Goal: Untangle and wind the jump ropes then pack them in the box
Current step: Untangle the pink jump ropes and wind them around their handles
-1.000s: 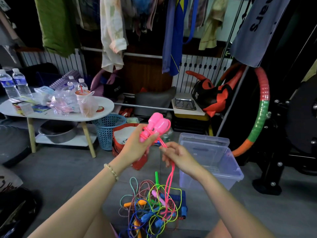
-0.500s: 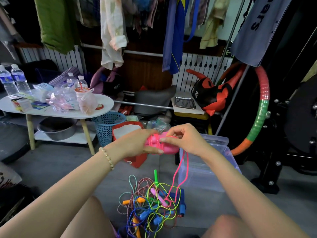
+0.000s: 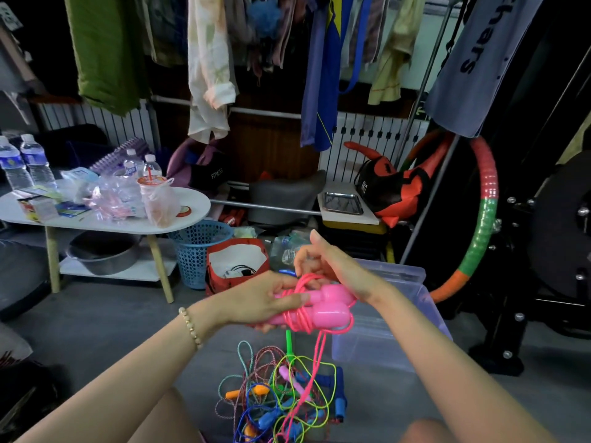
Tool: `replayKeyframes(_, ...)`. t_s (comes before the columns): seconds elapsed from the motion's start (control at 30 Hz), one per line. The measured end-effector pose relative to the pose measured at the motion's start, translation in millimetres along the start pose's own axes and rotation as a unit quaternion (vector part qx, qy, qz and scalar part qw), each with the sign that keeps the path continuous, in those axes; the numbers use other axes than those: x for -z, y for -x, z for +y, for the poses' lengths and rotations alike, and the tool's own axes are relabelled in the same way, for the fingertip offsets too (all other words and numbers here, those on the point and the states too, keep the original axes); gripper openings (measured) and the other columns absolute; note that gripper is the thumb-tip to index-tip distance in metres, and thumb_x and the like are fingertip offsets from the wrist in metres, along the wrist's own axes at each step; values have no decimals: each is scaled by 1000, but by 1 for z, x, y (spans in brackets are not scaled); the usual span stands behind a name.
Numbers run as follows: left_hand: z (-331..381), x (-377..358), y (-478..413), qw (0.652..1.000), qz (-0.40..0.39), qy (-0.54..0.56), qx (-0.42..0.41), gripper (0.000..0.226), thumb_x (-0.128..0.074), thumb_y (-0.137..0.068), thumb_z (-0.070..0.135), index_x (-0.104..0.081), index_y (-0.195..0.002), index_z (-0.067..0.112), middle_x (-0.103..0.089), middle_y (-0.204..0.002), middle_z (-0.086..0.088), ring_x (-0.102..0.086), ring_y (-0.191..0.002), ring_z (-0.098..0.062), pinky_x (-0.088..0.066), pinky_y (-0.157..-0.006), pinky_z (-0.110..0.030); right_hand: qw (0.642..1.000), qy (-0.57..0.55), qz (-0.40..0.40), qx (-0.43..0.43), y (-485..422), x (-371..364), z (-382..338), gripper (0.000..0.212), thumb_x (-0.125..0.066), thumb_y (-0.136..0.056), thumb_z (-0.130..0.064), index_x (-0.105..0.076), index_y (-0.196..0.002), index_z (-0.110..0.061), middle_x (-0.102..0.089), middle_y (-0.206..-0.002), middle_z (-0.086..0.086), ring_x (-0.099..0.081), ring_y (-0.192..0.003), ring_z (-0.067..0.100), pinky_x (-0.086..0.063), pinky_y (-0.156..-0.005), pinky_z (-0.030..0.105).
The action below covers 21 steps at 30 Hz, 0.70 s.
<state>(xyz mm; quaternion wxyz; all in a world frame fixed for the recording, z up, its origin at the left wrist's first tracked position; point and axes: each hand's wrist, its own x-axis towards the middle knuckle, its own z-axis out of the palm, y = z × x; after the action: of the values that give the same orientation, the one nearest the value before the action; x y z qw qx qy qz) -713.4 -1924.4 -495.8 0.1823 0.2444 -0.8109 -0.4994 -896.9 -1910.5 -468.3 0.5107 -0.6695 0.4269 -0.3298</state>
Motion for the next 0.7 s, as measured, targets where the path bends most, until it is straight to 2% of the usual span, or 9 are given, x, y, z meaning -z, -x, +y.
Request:
replayKeyframes(0.13,-13,-7,2,995,-35,90,-5,48,-49,-95,38,-38,-138,18,-60,-63,-18,-51,-39,-14,-42,-38,-19,989,-119,-72,-38,7,1,7,85,-37,-71,-84,-74,-89,-9,-51,-60,0,-53,-60,10,-45,-67,20)
replayKeyframes(0.23,-17,-8,4,985,-31,169,-16,48,-40,-96,39,-33,-143,29,-54,-60,-7,-47,-41,-12,-41,-38,-19,986,-143,-83,-23,12,2,12,93,-35,-64,-90,-72,-103,-13,-69,-95,7,-65,-93,19,-50,-88,32)
replayKeyframes(0.27,-16,-8,5,978,-27,205,-24,45,-39,-96,41,-37,-140,35,-53,-61,-7,-46,-41,-12,-41,-38,-19,985,-151,-80,-15,14,2,14,94,-35,-63,-91,-71,-108,-16,-67,-109,9,-62,-101,24,-48,-91,37)
replayKeyframes(0.3,-16,-8,5,970,-16,242,-27,42,-39,-96,42,-40,-137,38,-52,-61,-6,-45,-41,-12,-41,-39,-19,984,-163,-73,-7,16,1,16,95,-36,-61,-92,-68,-113,-19,-63,-114,12,-58,-99,28,-46,-85,36)
replayKeyframes(0.4,-15,-13,1,945,58,322,-6,38,-38,-94,47,-42,-131,42,-52,-59,-4,-43,-40,-11,-39,-38,-19,981,-194,-22,17,18,-11,25,97,-54,-55,-88,-56,-118,-13,-49,-86,7,-41,-66,9,-31,-56,19)
replayKeyframes(0.47,-15,-18,-7,931,104,350,-5,44,-40,-88,45,-42,-131,41,-52,-58,-4,-44,-40,-11,-39,-38,-19,983,-175,59,26,18,-20,31,87,-67,-54,-79,-51,-110,-14,-46,-68,-7,-37,-56,3,-29,-51,15)
replayKeyframes(0.5,-16,-19,-11,929,130,347,-8,44,-41,-87,45,-44,-131,39,-52,-57,-4,-45,-40,-12,-40,-38,-20,985,-138,102,30,17,-23,34,73,-69,-59,-72,-52,-107,-19,-46,-63,-13,-37,-55,2,-30,-50,14)
replayKeyframes(0.6,-19,-23,-23,931,213,295,9,42,-44,-84,49,-55,-120,30,-55,-57,-4,-47,-40,-14,-40,-37,-21,984,-71,161,30,15,-34,38,32,-56,-81,-51,-58,-102,-26,-46,-63,-10,-37,-54,3,-31,-51,15)
replayKeyframes(0.7,-23,-26,-30,928,290,231,33,40,-46,-85,50,-57,-100,15,-59,-55,-1,-49,-38,-12,-42,-37,-21,982,-38,187,7,12,-38,40,30,-47,-87,-49,-59,-92,-22,-45,-59,-5,-35,-49,8,-29,-47,20)
